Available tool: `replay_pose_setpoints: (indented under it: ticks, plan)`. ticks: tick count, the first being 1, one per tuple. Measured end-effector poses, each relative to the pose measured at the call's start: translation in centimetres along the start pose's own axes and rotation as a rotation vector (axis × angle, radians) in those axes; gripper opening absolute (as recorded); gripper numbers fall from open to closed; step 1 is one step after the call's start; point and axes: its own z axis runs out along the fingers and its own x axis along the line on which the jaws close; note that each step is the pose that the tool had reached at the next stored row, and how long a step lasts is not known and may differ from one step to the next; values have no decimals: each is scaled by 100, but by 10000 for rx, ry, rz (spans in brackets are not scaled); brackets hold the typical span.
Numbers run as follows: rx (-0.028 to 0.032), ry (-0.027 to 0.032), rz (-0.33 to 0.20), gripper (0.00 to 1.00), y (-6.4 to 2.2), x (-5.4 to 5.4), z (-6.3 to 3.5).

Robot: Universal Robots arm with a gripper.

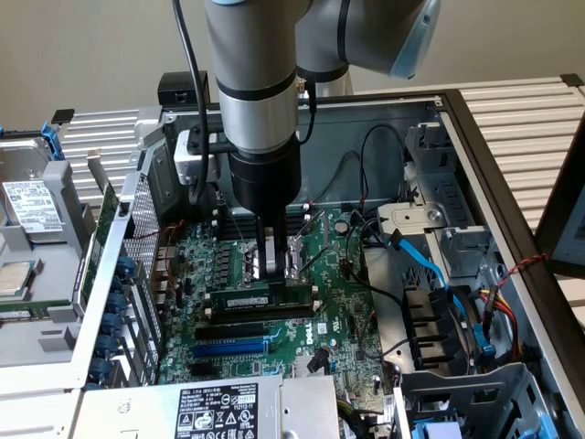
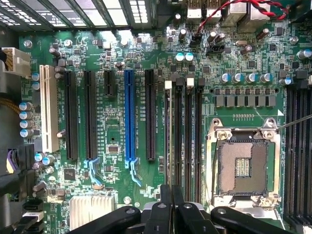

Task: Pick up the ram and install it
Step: 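Insert the ram into the slot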

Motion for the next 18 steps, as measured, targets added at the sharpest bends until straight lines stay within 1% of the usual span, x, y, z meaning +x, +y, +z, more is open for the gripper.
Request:
replay_pose_setpoints:
  ticks: [6,18]
  plan:
    - [20,39,-2,12,9,-2,8]
    - [50,62,-11,12,27,-21,14]
